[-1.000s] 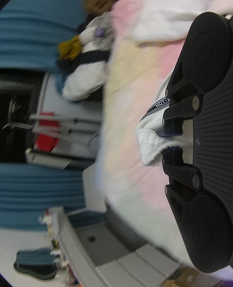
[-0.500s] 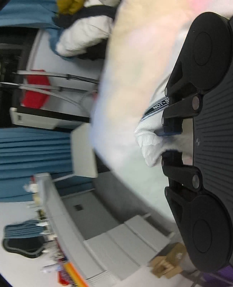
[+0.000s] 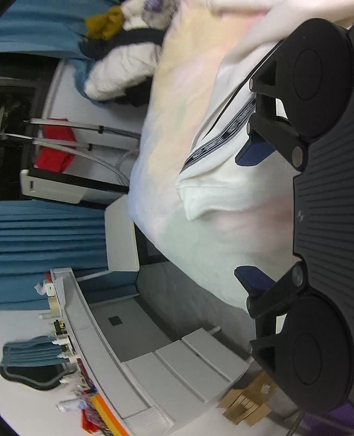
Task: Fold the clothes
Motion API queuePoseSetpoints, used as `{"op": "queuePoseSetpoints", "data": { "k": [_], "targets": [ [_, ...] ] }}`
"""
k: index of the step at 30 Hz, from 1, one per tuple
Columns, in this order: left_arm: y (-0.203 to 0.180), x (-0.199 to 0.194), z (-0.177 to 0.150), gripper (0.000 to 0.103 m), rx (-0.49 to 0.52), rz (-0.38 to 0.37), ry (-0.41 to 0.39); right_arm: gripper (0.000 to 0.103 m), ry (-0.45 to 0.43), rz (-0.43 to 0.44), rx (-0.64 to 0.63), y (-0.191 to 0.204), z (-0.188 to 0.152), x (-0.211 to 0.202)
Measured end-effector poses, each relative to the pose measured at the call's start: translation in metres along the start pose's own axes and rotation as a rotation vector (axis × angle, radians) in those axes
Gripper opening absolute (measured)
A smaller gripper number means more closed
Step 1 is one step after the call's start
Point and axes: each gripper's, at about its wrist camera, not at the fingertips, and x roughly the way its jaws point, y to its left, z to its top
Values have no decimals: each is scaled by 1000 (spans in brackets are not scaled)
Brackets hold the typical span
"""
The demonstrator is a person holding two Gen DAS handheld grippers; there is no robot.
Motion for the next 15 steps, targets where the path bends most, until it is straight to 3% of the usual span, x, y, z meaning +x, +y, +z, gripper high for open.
{"op": "queuePoseSetpoints", "data": {
  "k": [7, 11, 15],
  "targets": [
    [32, -104, -78, 86, -168, -234, 55, 84, -15, 39, -20, -1, 9, -21],
    [37, -136, -124, 86, -275, -367, 133, 84, -18, 39, -46, 0, 10, -27],
    [32, -145, -155, 86, -321, -422, 213, 84, -3, 43, -63, 2, 11, -33]
  ]
}}
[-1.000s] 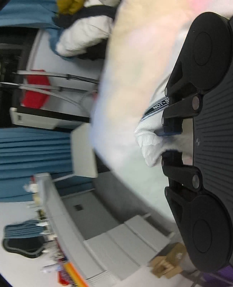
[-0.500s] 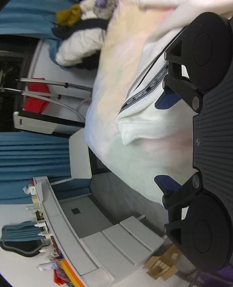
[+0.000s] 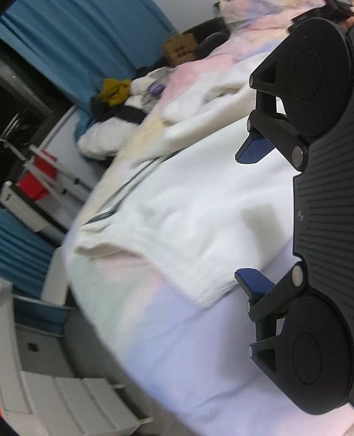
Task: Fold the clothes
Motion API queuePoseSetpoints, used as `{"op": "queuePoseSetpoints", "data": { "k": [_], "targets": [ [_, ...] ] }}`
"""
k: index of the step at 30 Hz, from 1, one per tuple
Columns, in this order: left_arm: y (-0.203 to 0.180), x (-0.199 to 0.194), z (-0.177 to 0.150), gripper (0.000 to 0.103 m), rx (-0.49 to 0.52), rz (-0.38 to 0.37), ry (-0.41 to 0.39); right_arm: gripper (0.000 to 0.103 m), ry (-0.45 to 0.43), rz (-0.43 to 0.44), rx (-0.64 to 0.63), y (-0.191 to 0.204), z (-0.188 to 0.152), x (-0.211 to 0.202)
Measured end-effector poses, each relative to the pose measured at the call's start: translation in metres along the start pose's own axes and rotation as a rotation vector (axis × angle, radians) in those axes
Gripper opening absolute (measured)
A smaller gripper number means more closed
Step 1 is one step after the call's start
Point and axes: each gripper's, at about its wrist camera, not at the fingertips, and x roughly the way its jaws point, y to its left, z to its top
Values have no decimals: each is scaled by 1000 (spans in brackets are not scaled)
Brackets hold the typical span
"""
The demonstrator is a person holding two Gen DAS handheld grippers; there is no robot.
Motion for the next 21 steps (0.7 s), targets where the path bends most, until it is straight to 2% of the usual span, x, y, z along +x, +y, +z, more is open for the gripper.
{"op": "queuePoseSetpoints", "data": {
  "k": [5, 9, 14, 21],
  "targets": [
    [12, 14, -30, 86, -108, -68, 109, 84, 1, 12, 12, -6, 3, -12],
    [30, 50, -40, 86, -195, -122, 188, 84, 21, 20, 36, -11, 3, -12],
    [57, 75, -44, 89, -389, -183, 180, 84, 48, 24, 47, -11, 1, -6],
    [55, 83, -39, 90, -381, -168, 60, 84, 69, 43, 73, -9, -1, 1]
  ]
}}
